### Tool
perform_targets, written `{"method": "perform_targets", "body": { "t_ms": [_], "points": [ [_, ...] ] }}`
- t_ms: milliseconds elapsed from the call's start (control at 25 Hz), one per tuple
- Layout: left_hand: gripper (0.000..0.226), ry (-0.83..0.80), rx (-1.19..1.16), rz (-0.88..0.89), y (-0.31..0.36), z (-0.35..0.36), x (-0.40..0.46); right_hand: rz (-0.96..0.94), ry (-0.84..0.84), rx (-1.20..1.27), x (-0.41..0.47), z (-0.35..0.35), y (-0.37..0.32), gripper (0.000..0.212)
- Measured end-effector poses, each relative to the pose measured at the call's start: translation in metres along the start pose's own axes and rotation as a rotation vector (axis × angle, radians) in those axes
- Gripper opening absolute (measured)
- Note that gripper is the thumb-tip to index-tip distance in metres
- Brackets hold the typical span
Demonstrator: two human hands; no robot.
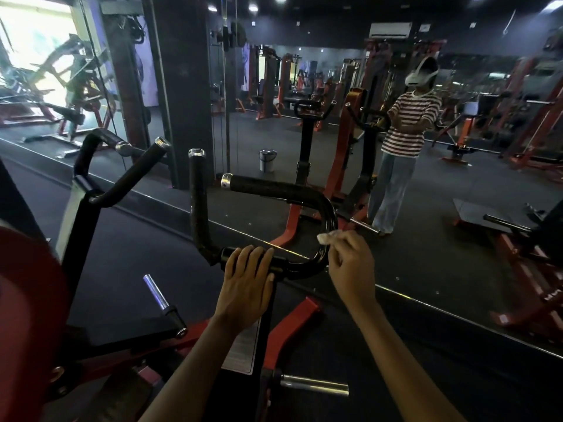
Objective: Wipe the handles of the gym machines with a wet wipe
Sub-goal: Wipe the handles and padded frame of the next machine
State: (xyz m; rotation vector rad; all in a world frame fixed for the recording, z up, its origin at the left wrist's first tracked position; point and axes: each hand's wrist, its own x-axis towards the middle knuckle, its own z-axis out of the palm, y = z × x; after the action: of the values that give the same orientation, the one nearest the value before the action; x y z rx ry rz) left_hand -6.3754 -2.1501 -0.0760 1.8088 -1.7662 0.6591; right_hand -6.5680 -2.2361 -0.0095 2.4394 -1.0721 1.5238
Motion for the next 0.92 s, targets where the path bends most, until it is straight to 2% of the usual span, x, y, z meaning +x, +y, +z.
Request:
{"method": "perform_targets", "body": {
  "t_ms": [280, 360, 480, 560, 680, 920],
  "points": [
    [0.046, 0.02, 0.004, -0.007, 0.002, 0.001, 0.0, 0.131, -0.055, 0.133, -0.045, 0.006, -0.018, 0.024],
    [0.046, 0.012, 0.003, -0.007, 0.004, 0.0, 0.001, 0.149, 0.024, 0.262, -0.033, -0.005, -0.015, 0.021],
    [0.046, 0.003, 0.002, -0.019, 0.005, -0.002, 0.002, 0.181, 0.186, 0.287, 0.019, -0.015, 0.009, 0.014],
    [0.046, -0.007, 0.004, -0.035, 0.006, -0.002, 0.002, 0.217, 0.135, 0.335, 0.056, -0.013, 0.025, 0.013],
    [0.046, -0.015, 0.006, -0.041, 0.008, -0.002, 0.001, 0.226, -0.05, 0.448, 0.07, -0.004, 0.03, 0.014],
    [0.046, 0.005, 0.001, -0.069, 0.01, 0.0, 0.001, 0.48, 0.06, 0.625, 0.008, 0.005, 0.029, 0.011]
  ]
}}
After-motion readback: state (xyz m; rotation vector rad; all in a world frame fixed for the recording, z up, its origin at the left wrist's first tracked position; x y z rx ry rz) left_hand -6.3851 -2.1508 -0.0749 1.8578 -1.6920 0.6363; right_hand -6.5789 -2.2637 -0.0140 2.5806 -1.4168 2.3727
